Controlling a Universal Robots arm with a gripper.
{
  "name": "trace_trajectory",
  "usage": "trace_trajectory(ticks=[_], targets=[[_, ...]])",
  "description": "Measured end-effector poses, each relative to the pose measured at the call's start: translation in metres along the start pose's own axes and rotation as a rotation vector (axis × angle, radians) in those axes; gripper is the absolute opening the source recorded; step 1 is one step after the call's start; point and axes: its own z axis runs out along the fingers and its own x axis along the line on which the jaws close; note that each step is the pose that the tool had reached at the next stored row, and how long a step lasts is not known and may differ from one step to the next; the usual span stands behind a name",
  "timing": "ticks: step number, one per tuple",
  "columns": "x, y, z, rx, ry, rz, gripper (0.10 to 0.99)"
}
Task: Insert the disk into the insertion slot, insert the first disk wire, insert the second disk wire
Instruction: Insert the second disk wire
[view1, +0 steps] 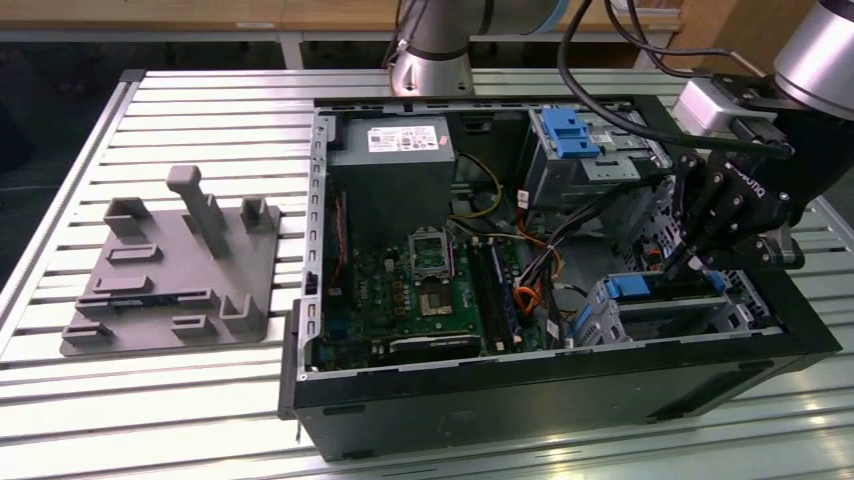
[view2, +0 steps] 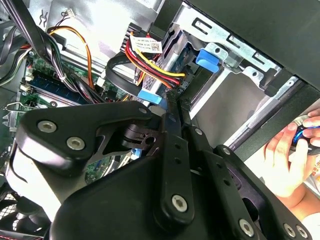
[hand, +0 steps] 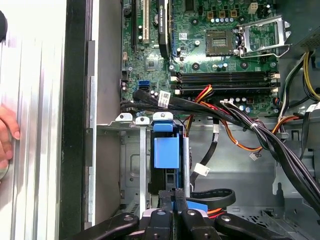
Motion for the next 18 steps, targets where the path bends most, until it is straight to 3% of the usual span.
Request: trace_trajectory(ticks=[18], targets=[[0.0002,0.0004,-0.0023,0.000,0.0004,0.000,0.141]])
